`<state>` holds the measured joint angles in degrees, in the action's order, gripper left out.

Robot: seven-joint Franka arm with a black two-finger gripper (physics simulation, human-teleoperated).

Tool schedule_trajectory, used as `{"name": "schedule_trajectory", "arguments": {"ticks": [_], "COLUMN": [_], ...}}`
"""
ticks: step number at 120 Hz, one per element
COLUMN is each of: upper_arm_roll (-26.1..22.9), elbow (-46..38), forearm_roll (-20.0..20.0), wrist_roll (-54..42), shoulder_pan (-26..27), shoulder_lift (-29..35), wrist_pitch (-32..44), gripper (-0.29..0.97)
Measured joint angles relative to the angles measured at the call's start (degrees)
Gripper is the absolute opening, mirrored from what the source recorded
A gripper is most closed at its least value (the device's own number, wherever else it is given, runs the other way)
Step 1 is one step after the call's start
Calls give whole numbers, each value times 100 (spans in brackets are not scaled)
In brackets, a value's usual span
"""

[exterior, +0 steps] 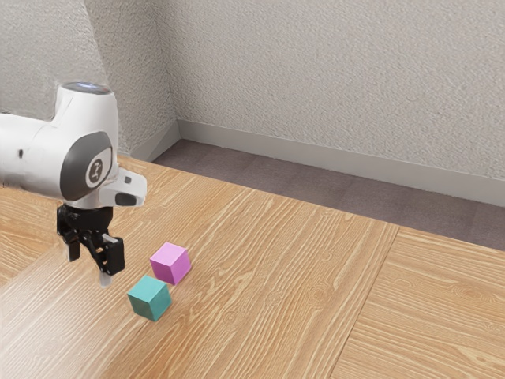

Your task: Pick up the blue block with one arm, and put the blue block on the pink block with one arm

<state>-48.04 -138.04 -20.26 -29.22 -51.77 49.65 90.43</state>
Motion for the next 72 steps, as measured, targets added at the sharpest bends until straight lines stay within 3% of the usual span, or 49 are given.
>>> {"name": "schedule_trajectory", "arguments": {"ticks": [11, 28, 37, 45, 58, 72], "upper_arm_roll": [-248, -314, -591, -853, -1773, -2005], "elbow": [-329, -641, -660, -1063, -1460, -1677], "forearm_roll": [-399, -885, -1127, -1674, -2845, -3571], "wrist_roll": [67, 195, 282, 353, 388, 296], "shoulder_pan": [-332, -711, -741, -843, -1344, -1565], "shoulder_lift": [-481, 66, 301, 521, 1203, 1502], "wrist_pitch": [459, 889, 1024, 1205, 1453, 1607], "gripper": [68, 68, 68, 68, 68, 68]}}
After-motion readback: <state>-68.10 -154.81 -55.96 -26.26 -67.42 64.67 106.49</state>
